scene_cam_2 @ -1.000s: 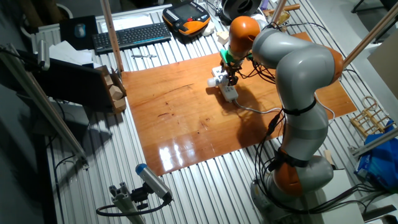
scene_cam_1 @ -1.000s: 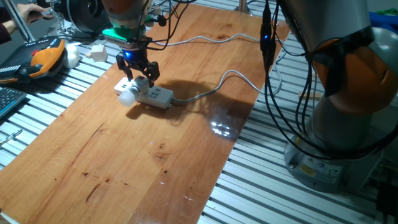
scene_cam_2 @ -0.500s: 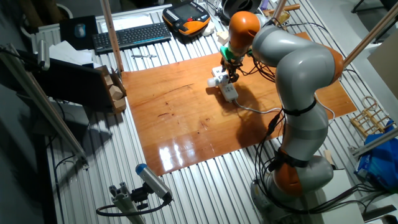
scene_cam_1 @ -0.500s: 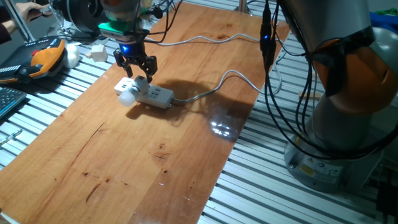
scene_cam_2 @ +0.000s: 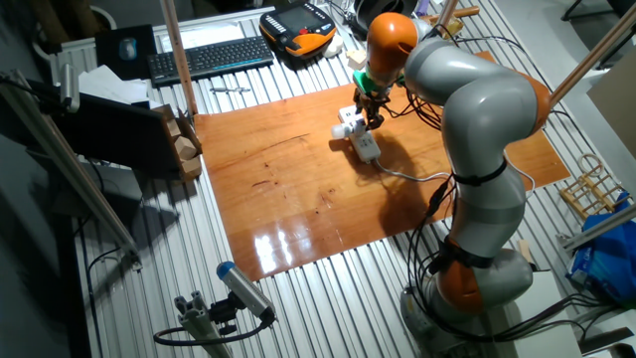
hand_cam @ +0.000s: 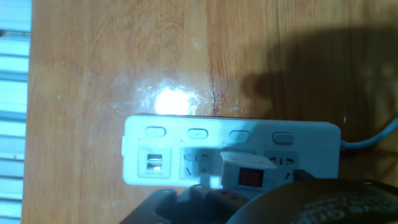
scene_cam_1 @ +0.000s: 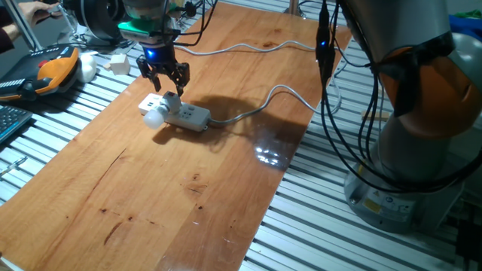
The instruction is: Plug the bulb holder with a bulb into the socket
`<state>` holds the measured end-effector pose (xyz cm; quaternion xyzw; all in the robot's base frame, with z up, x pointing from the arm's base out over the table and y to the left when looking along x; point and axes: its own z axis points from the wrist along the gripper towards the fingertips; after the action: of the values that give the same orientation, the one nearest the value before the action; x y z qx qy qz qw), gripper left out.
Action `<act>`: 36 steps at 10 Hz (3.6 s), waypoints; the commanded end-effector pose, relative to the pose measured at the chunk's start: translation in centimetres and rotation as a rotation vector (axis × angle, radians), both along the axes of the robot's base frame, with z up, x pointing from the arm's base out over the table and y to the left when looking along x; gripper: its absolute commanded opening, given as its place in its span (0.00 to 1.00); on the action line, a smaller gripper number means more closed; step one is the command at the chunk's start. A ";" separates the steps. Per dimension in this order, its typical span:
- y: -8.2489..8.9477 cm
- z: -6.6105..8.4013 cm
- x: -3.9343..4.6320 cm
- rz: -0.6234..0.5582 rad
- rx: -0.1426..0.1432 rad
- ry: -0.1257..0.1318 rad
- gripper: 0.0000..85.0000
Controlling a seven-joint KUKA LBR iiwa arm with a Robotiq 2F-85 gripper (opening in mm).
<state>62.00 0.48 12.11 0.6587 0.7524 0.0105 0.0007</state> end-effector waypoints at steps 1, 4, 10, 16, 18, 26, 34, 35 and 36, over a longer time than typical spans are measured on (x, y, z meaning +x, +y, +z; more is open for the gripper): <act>0.0 0.1 0.00 0.007 0.000 -0.001 0.20; 0.0 0.3 0.03 0.018 0.002 -0.003 0.00; -0.1 1.9 0.51 0.126 0.001 0.039 0.00; -0.9 4.1 -0.02 0.751 -0.036 0.006 0.00; -0.8 4.9 -0.25 0.904 -0.051 -0.031 0.00; 0.8 11.7 1.43 1.274 -0.089 -0.021 0.00; 1.4 11.3 0.82 1.497 -0.085 -0.088 0.00; 1.3 11.3 0.83 1.494 -0.081 -0.091 0.00; 1.2 11.1 0.87 1.495 -0.077 -0.097 0.00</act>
<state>62.88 1.69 23.22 0.2117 0.9760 -0.0006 0.0504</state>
